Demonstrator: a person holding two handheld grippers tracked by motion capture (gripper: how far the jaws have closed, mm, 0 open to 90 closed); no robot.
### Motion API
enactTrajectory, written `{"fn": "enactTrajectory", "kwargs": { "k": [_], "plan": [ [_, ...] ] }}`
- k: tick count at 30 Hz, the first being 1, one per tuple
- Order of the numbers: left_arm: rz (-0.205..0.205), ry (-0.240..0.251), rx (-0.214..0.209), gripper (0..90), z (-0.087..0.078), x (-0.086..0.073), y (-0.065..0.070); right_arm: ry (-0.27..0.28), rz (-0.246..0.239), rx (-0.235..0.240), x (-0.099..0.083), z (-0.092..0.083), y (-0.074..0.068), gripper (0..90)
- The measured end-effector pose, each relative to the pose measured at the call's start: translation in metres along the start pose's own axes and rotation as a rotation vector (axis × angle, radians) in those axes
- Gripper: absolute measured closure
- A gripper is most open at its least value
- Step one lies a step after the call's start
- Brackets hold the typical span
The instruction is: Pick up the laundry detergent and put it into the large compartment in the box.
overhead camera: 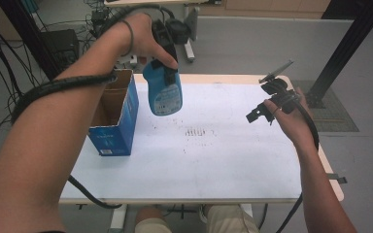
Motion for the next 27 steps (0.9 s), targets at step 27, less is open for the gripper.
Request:
{"fn": "enactTrajectory", "kwargs": {
  "k": [27],
  "plan": [
    [-0.800, -0.033, 0.099, 36.0, -0.067, -0.095, -0.067, 0.001, -0.052, -0.003, 0.009, -0.013, -0.024, 6.4]
  ]
}}
Point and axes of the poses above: each handheld gripper's, and its own axes: z roughly forward along the jaws, x roughly out of its top, y roughly to its right, the point moved 1 cm from there along z, roughly forward along the jaws, and after that the axes turned 8 degrees about z, right-handed, at the moved point
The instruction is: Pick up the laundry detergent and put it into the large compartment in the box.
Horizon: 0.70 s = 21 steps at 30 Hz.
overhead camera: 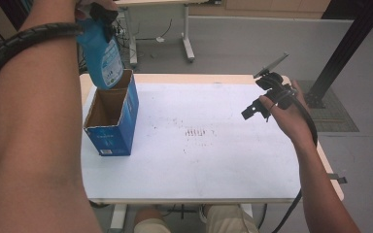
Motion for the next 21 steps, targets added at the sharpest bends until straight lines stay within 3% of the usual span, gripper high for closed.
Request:
{"fn": "enactTrajectory", "kwargs": {
  "k": [1, 5, 6, 8, 13, 21],
  "plan": [
    [-0.041, -0.004, 0.002, 36.1, 0.000, -0.002, -0.006, 0.000, 0.000, 0.000, 0.000, 0.001, -0.001, 6.4],
    [-0.126, -0.004, -0.024, 36.1, 0.001, -0.009, -0.024, -0.006, -0.001, 0.000, 0.000, 0.003, -0.001, 6.5],
    [-0.126, -0.004, -0.024, 36.1, 0.001, -0.009, -0.024, -0.006, -0.001, 0.000, 0.000, 0.003, -0.001, 6.5],
    [-0.181, -0.001, -0.040, 36.0, 0.001, -0.015, -0.035, -0.013, -0.001, 0.005, 0.000, 0.004, -0.001, 6.6],
    [-0.210, -0.015, -0.014, 36.0, 0.002, -0.016, -0.038, -0.015, 0.003, 0.005, -0.001, 0.005, -0.001, 6.6],
    [-0.262, -0.007, -0.024, 36.0, 0.009, -0.023, -0.049, -0.024, -0.001, 0.006, 0.001, 0.008, -0.004, 6.6]
  ]
}}
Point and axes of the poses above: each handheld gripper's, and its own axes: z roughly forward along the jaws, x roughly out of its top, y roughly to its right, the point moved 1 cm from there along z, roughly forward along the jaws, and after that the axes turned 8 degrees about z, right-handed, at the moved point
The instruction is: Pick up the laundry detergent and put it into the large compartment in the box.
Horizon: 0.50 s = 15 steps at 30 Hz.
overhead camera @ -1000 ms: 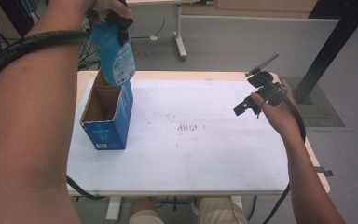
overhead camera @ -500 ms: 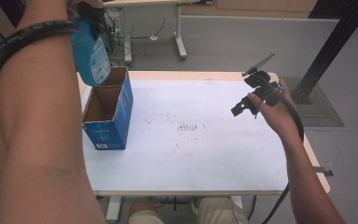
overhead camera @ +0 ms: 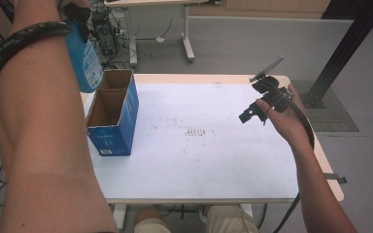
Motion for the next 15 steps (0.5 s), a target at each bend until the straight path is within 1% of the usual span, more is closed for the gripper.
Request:
{"fn": "enactTrajectory", "kwargs": {
  "k": [8, 15],
  "plan": [
    [-0.023, -0.001, -0.006, 36.0, 0.011, -0.001, -0.006, 0.002, 0.004, -0.002, -0.001, -0.001, 0.001, 6.6],
    [-0.023, -0.007, -0.013, 36.0, 0.021, 0.002, -0.007, 0.003, 0.007, -0.003, -0.002, -0.002, 0.002, 6.6]
  ]
}}
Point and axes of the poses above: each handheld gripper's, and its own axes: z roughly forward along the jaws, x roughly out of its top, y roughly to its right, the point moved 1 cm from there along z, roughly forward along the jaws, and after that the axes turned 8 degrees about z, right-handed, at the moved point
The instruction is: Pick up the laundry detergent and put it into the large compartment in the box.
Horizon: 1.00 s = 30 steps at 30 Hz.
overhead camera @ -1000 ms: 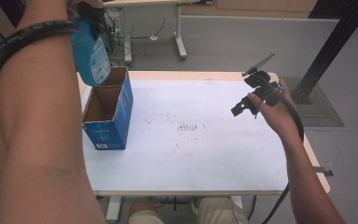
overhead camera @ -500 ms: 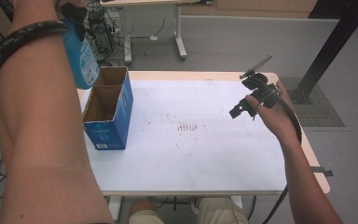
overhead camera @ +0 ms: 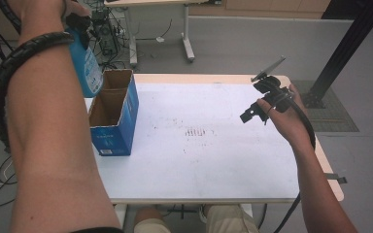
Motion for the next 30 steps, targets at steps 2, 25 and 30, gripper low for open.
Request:
{"fn": "enactTrajectory", "kwargs": {
  "k": [2, 25, 30],
  "plan": [
    [-0.004, 0.000, -0.003, 36.0, 0.004, 0.000, 0.000, -0.002, 0.000, -0.006, 0.000, 0.000, -0.001, 6.6],
    [-0.026, -0.025, -0.023, 36.0, 0.056, -0.002, -0.012, -0.008, 0.000, -0.021, 0.000, 0.002, -0.003, 6.6],
    [-0.025, -0.031, -0.030, 36.0, 0.068, -0.002, -0.014, -0.014, -0.008, -0.024, 0.001, 0.002, -0.006, 6.6]
  ]
}}
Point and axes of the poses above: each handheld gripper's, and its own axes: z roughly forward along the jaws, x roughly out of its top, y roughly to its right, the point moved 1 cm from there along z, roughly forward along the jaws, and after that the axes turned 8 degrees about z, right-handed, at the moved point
